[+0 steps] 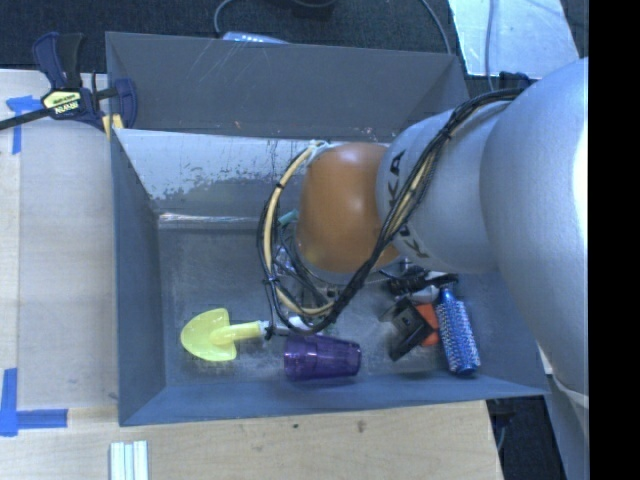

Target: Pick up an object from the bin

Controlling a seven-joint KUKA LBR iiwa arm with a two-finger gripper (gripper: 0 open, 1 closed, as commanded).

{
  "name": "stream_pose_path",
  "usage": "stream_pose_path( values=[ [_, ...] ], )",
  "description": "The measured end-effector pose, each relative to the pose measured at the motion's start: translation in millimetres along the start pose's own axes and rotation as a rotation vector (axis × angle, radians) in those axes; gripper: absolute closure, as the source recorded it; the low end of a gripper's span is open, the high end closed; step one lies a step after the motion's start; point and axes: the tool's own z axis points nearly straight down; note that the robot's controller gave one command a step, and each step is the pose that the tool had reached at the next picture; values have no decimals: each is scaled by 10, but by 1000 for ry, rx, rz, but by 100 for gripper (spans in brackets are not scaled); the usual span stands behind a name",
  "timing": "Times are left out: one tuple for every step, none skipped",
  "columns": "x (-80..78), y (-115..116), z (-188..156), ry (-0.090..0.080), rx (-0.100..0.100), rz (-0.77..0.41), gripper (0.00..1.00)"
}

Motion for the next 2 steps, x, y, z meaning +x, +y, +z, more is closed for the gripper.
stream_pose_path(
  values=[
    [-11, -72, 318, 7, 2, -127, 0],
    [72, 190, 311, -1, -1, 48, 100]
  ],
)
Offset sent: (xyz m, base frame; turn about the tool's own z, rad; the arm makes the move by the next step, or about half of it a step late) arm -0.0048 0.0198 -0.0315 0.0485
